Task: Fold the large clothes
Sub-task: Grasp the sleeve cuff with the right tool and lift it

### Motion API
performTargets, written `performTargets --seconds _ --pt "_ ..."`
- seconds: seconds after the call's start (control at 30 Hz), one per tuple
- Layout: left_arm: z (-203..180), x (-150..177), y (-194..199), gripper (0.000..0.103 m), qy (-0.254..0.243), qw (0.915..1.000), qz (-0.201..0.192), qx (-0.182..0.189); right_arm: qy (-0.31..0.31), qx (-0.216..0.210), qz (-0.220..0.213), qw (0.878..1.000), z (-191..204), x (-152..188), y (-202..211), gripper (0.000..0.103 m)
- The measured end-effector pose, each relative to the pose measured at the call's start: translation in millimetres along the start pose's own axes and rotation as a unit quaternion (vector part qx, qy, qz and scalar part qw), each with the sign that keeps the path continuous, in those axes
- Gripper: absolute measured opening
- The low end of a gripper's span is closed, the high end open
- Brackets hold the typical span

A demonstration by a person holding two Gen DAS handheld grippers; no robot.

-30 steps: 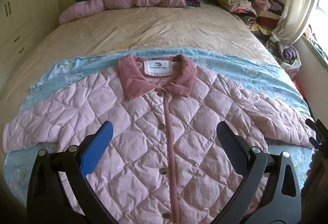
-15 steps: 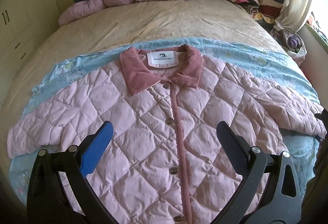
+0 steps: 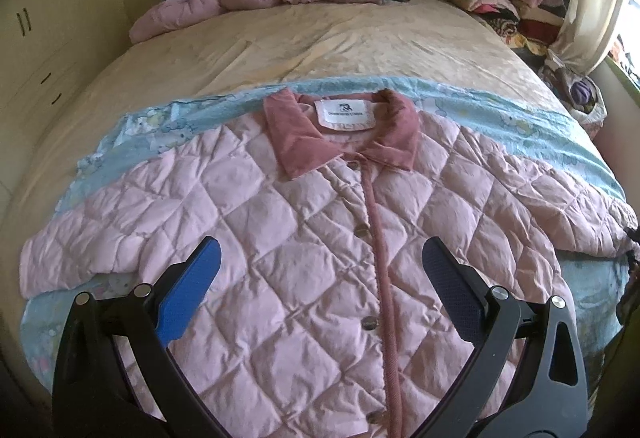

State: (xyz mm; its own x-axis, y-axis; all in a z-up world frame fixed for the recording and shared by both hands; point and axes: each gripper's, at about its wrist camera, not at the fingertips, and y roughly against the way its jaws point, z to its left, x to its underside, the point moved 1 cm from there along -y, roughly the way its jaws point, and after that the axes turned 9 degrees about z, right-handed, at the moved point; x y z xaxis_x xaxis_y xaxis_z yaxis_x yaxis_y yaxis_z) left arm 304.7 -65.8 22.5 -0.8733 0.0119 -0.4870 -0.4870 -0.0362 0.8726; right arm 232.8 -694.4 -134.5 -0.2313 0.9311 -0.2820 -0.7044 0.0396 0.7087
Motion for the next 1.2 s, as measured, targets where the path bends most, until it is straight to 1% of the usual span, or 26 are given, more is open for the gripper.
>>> performTargets --seconds 0.1,0.2,0.3,0.4,0.53,0.67,0.77,0.87,0.93,1.07,1.2 --pt "10.1 -1.3 3.3 0.095 0.009 0.9999 -0.007 -0.002 0.030 -0.041 -0.011 0.999 19.1 -1.1 18.6 0.018" --pt "22.5 -2.2 3.4 0.095 0.027 0.9996 -0.008 0.007 0.064 -0.073 -0.019 0.995 48.8 1.5 40.2 0.017" --pt "33.8 -0.2 4.1 0.095 0.038 0.9992 -0.010 0.008 0.113 -0.107 -0.030 0.987 84.5 6.5 64.9 0.016" --pt "44.8 4.8 5.6 0.095 0.043 0.9990 -0.011 0.011 0.158 -0.131 -0.038 0.978 118.9 19.2 86.1 0.016" --pt "64.3 11.6 9.2 0.095 0.057 0.9983 -0.011 0.012 0.198 -0.163 -0.037 0.966 160.7 41.1 105.7 0.015" --pt "82.9 16.0 17.5 0.095 0.067 0.9975 -0.016 0.017 0.225 -0.195 -0.027 0.954 196.1 63.6 120.9 0.015" --pt "95.0 19.4 26.4 0.095 0.072 0.9970 -0.023 0.018 0.247 -0.210 -0.021 0.946 220.3 79.0 130.8 0.015" --pt "105.8 21.6 32.8 0.095 0.079 0.9962 -0.026 0.025 0.271 -0.229 -0.012 0.935 246.7 101.9 141.9 0.014" --pt "112.6 21.8 35.0 0.095 0.084 0.9957 -0.025 0.029 0.281 -0.238 -0.006 0.930 261.4 114.9 144.9 0.014" --pt "124.4 19.1 39.6 0.095 0.092 0.9946 -0.021 0.043 0.309 -0.257 0.012 0.916 291.0 150.5 150.2 0.014" --pt "135.9 13.8 43.6 0.095 0.096 0.9932 -0.020 0.064 0.334 -0.261 0.028 0.905 315.0 183.7 149.1 0.014"
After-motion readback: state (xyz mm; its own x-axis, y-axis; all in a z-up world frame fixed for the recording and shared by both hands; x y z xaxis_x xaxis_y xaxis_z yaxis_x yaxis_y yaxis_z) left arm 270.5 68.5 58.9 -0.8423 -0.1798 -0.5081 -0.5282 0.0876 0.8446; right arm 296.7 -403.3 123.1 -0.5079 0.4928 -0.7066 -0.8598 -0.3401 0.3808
